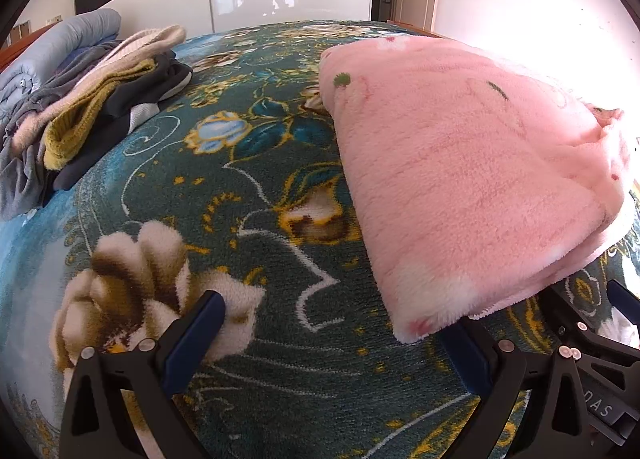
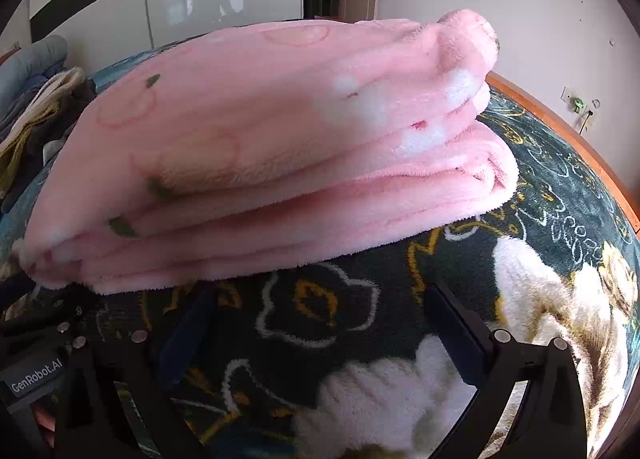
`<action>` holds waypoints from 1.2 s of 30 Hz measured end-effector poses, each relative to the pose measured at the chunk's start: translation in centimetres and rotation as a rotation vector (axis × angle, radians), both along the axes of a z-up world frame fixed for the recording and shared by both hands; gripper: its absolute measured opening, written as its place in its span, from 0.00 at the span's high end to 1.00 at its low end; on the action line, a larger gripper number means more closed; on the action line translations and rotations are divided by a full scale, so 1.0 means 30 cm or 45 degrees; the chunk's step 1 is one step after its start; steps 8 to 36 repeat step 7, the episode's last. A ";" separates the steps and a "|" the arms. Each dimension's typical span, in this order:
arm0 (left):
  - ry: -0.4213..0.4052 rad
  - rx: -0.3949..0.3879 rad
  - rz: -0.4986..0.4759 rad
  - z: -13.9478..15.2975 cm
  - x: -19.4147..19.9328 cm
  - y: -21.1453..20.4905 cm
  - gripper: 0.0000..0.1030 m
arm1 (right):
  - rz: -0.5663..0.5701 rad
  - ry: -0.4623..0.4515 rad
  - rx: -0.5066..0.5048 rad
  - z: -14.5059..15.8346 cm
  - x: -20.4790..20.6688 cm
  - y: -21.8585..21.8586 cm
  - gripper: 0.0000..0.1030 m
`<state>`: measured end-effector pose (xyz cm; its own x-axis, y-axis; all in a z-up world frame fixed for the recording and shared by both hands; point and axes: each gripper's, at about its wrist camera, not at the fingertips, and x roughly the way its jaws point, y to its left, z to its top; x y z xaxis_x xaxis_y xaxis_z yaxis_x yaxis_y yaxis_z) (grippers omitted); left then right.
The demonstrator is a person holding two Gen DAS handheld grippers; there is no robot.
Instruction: Fold clothes
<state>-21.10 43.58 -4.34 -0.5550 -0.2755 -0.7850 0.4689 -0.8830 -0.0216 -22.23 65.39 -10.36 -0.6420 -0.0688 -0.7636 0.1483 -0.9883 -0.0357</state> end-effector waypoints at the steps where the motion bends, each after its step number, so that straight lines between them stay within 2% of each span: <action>1: 0.002 0.003 0.000 0.000 0.000 -0.002 0.00 | -0.001 0.000 0.002 -0.001 -0.001 -0.002 0.00; 36: 0.016 0.009 -0.001 -0.003 0.004 -0.005 0.00 | -0.002 0.002 0.010 -0.011 -0.006 -0.015 0.00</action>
